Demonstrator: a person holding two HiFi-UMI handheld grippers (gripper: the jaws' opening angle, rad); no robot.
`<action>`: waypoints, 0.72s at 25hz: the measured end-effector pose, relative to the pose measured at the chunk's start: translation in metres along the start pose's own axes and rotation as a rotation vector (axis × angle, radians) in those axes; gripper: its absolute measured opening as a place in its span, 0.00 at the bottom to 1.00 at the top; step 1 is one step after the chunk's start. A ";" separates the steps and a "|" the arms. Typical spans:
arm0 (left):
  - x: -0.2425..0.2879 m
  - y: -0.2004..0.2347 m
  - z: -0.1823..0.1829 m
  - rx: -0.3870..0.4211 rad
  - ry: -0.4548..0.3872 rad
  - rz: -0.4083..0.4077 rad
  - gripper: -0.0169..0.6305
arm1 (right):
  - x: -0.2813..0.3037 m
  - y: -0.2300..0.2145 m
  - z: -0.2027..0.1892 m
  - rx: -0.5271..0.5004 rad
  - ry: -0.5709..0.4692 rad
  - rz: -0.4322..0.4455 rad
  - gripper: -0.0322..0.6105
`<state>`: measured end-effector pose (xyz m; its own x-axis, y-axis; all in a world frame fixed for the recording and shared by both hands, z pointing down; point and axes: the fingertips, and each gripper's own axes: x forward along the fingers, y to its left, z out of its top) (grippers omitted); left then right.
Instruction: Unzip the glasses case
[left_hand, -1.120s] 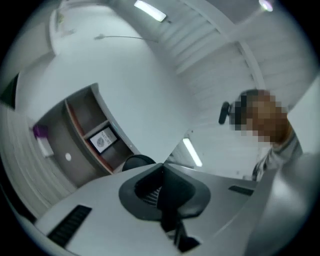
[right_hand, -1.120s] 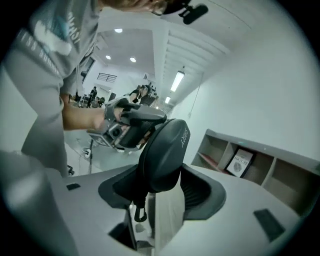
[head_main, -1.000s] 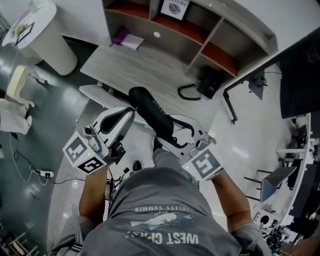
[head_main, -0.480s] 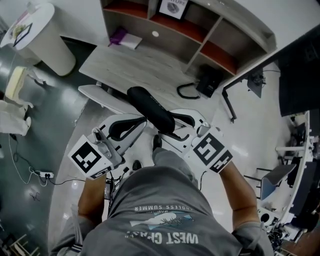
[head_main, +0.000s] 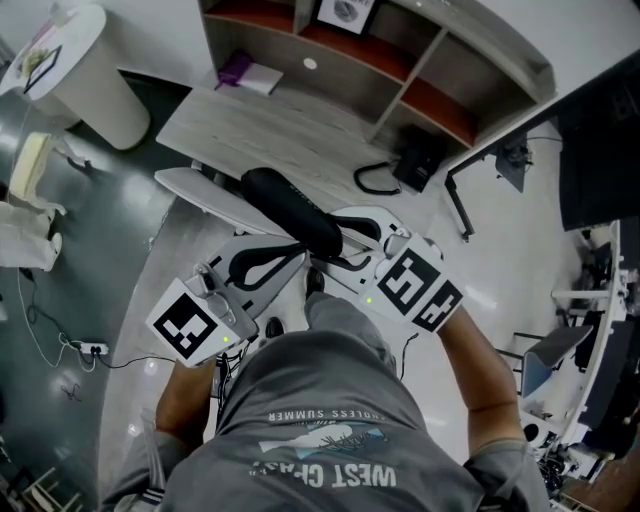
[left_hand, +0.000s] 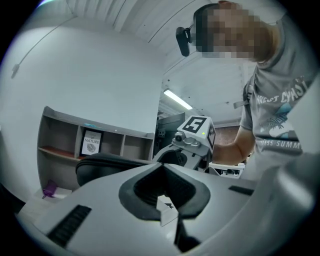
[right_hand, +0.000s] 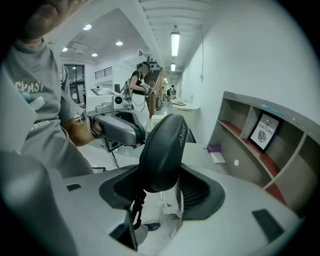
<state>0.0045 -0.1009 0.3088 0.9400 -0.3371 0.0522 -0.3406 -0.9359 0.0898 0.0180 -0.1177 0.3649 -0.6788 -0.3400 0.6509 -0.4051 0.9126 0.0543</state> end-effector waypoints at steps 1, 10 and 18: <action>0.002 -0.001 0.000 0.000 0.002 -0.003 0.03 | 0.001 -0.002 0.001 -0.004 0.002 0.001 0.42; 0.017 -0.014 -0.002 0.181 0.056 -0.015 0.04 | 0.009 -0.005 0.005 -0.046 0.009 0.014 0.39; 0.022 0.001 -0.019 0.033 0.057 0.041 0.03 | 0.016 -0.015 -0.016 0.007 0.064 0.036 0.39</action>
<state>0.0243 -0.1074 0.3292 0.9223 -0.3700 0.1118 -0.3774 -0.9245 0.0537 0.0228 -0.1334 0.3862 -0.6522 -0.2917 0.6997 -0.3856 0.9223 0.0250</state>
